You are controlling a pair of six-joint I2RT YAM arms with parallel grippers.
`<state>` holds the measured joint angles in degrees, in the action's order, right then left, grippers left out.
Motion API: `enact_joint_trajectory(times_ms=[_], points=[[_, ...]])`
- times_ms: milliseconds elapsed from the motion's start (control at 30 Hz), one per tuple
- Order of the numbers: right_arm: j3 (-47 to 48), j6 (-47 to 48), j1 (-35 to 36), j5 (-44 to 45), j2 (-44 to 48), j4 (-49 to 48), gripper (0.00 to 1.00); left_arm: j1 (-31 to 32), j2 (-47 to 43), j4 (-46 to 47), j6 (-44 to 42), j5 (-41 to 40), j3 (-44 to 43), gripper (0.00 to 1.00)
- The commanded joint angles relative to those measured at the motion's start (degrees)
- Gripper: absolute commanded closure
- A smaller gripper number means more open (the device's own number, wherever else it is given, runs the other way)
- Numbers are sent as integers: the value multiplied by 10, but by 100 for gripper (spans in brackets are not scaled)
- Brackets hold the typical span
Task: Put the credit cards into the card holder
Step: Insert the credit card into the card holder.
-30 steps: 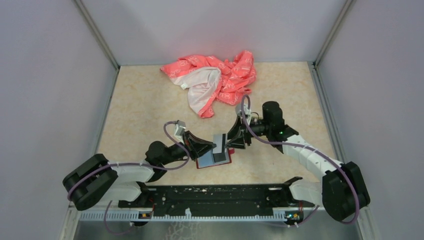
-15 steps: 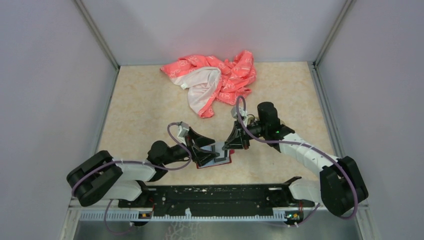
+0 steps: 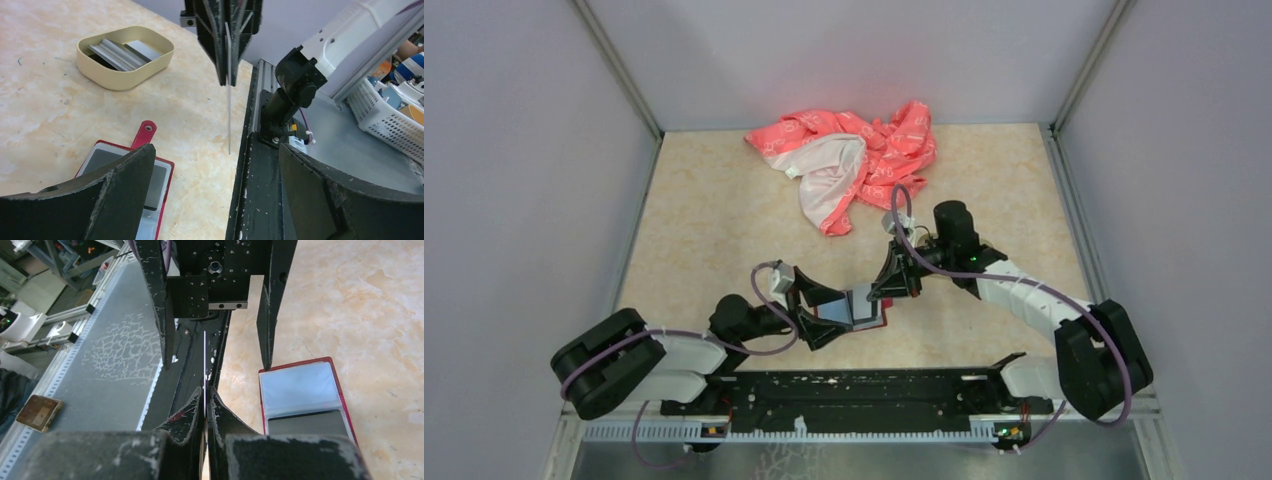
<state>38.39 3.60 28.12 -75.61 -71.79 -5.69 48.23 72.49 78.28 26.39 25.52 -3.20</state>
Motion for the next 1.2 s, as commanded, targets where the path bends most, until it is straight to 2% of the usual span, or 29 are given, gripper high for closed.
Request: enact_joint_trajectory(times_ms=[0, 167, 467, 533, 633, 733, 1067, 1167], points=[[31, -43, 4, -35, -17, -59, 100, 0, -9, 83, -37, 29, 28, 1], [36, -50, 4, -42, -23, -58, 100, 3, -17, 144, -45, -19, 80, 1], [39, -54, 4, -49, -21, -63, 100, 33, 21, 136, -58, -56, 44, 1], [37, -56, 4, -47, -17, -66, 100, 38, 54, 154, -53, -61, 38, 4], [31, -65, 4, -43, -16, -80, 100, 42, 125, 241, -35, -42, 16, 12], [26, -72, 4, -38, -18, -90, 100, 47, 171, 243, -15, -16, -25, 19], [27, -14, 4, -18, -16, -46, 100, 54, 167, 244, -15, -15, -40, 22], [24, -10, 4, -20, -16, -45, 100, 54, 167, 245, -9, -26, -47, 33]])
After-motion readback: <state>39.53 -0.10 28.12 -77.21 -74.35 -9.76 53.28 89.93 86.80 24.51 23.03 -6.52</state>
